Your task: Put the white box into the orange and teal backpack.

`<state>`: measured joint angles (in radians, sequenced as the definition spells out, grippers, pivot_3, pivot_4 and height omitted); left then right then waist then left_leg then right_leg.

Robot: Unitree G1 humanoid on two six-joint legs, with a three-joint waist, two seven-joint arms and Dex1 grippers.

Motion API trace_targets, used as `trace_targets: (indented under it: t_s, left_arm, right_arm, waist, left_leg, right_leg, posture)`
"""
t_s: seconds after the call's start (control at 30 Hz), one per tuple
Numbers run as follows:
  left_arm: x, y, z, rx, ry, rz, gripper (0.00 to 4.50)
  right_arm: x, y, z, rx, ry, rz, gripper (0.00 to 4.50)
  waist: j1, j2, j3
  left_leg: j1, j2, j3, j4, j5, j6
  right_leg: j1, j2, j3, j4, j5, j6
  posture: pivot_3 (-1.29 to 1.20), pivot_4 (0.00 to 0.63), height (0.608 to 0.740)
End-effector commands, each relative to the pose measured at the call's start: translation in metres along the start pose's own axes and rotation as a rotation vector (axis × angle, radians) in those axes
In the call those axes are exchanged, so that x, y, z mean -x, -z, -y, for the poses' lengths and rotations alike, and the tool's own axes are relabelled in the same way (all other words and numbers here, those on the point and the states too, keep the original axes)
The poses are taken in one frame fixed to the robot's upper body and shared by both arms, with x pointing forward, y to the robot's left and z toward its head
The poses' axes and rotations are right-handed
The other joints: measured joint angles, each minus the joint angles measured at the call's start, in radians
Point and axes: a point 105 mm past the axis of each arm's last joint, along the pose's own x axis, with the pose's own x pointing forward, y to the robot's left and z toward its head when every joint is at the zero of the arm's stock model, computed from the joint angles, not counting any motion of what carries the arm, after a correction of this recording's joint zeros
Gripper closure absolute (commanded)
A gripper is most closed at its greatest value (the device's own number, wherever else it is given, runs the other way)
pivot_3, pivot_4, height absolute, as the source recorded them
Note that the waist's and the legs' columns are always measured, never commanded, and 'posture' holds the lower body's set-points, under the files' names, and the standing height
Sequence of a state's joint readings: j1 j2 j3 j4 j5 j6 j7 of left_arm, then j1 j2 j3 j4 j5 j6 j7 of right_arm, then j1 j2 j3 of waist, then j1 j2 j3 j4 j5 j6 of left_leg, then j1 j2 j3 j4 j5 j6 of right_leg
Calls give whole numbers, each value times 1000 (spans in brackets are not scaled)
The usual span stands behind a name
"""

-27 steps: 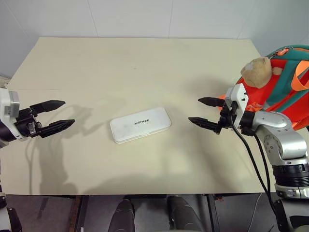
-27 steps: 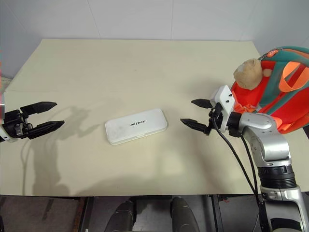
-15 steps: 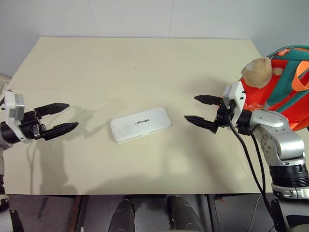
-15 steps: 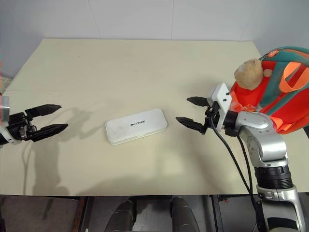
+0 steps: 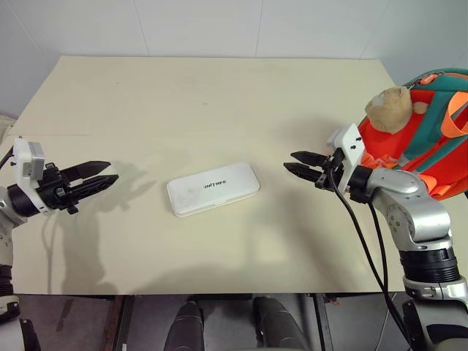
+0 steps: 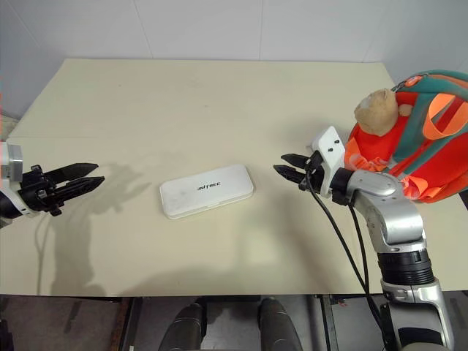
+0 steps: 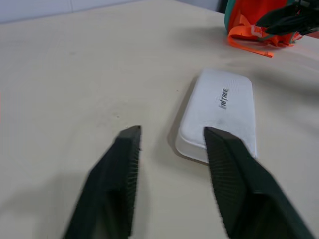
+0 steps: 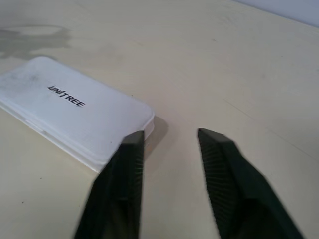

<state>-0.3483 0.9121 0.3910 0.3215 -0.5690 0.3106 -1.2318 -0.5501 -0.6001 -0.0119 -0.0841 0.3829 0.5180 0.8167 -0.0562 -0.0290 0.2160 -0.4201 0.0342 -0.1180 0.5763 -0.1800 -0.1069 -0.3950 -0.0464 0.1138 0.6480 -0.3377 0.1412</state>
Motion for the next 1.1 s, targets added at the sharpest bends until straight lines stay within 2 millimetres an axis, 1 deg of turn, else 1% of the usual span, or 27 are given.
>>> trace_targets:
  t_s: [0.03, 0.07, 0.1, 0.13, 0.27, 0.4, 0.57, 0.63, 0.73, 0.97, 1.03, 1.1]
  left_arm:
    - [-3, -5, 2, -18, 11, -23, 3733]
    - [-4, -4, 3, -6, 15, -27, 4021]
    - [-6, -2, 3, 12, 24, -35, 4367]
    - [-8, 2, 3, 40, 24, -54, 4440]
    - [-15, 13, 5, 98, 23, -78, 4440]
    - [-29, 26, 13, 162, 44, -93, 4440]
    - [-45, 35, 14, 187, 39, -86, 4440]
    - [-52, 37, 19, 204, 72, -93, 4440]
    - [-63, 46, 27, 234, 115, -138, 4440]
    - [-84, 55, 31, 257, 151, -173, 4440]
    - [-87, 55, 29, 261, 146, -173, 4440]
    - [-87, 56, 30, 259, 160, -188, 4440]
  right_arm:
    - [-2, -12, 4, 56, 25, 37, 4342]
    - [-4, -11, 4, 57, 24, 34, 4500]
    - [-6, -10, 5, 59, 25, 30, 4500]
    - [-9, -8, 5, 61, 26, 21, 4500]
    - [-21, -2, 5, 67, 30, 6, 4500]
    - [-36, 14, 3, 102, 38, -58, 4500]
    - [-52, 27, 6, 141, 53, -107, 4500]
    - [-58, 28, 7, 151, 54, -107, 4500]
    - [-69, 28, 8, 157, 55, -107, 4500]
    - [-82, 34, 4, 180, 37, -132, 4500]
    - [-84, 33, 1, 178, 27, -126, 4500]
    - [-84, 31, -1, 180, 19, -123, 4500]
  waist:
    - [0, 0, 0]
    - [0, 0, 0]
    - [0, 0, 0]
    - [0, 0, 0]
    - [-2, 0, 0]
    - [-1, 0, 0]
    - [0, 0, 0]
    - [0, 0, 0]
    - [-3, 0, 0]
    - [-3, 0, 0]
    - [-1, 0, 0]
    - [-2, 0, 0]
  left_leg:
    - [0, 0, 0, 0, 0, 0]
    - [0, 0, 0, 0, 0, 0]
    - [0, 0, 0, 0, 0, 0]
    - [0, 0, 0, 0, 0, 0]
    - [0, 0, 0, 0, 0, 0]
    - [0, 0, 0, 0, 0, 0]
    - [0, 0, 0, 1, 0, 0]
    - [0, 0, 0, 1, 0, 0]
    - [0, 0, 0, 2, 1, -1]
    - [0, 0, -1, 1, 1, -1]
    - [0, -1, -1, 1, 1, -1]
    - [0, -1, -1, 2, 1, -1]
  right_leg:
    - [0, 0, 0, 0, 0, 0]
    - [0, 0, 0, 0, 0, 0]
    - [0, 0, 0, 0, 0, 0]
    - [0, 0, 0, 0, 0, 0]
    - [0, 0, 0, 0, 0, 0]
    - [0, 0, 0, 0, 0, 0]
    - [-1, 0, 0, 2, 0, 0]
    - [-1, 0, 0, 3, 0, 0]
    - [-1, 0, 0, 5, 0, 0]
    - [-1, 0, 0, 5, 0, 0]
    - [-1, 0, 0, 5, 0, 0]
    - [-1, 0, 0, 5, 0, 0]
  posture:
    - [0, 150, 740]
    - [0, 150, 740]
    - [0, 150, 740]
    - [0, 150, 740]
    - [0, 150, 740]
    - [0, 150, 740]
    - [0, 150, 740]
    - [0, 150, 740]
    - [0, 150, 740]
    - [0, 150, 740]
    - [0, 150, 740]
    - [0, 150, 740]
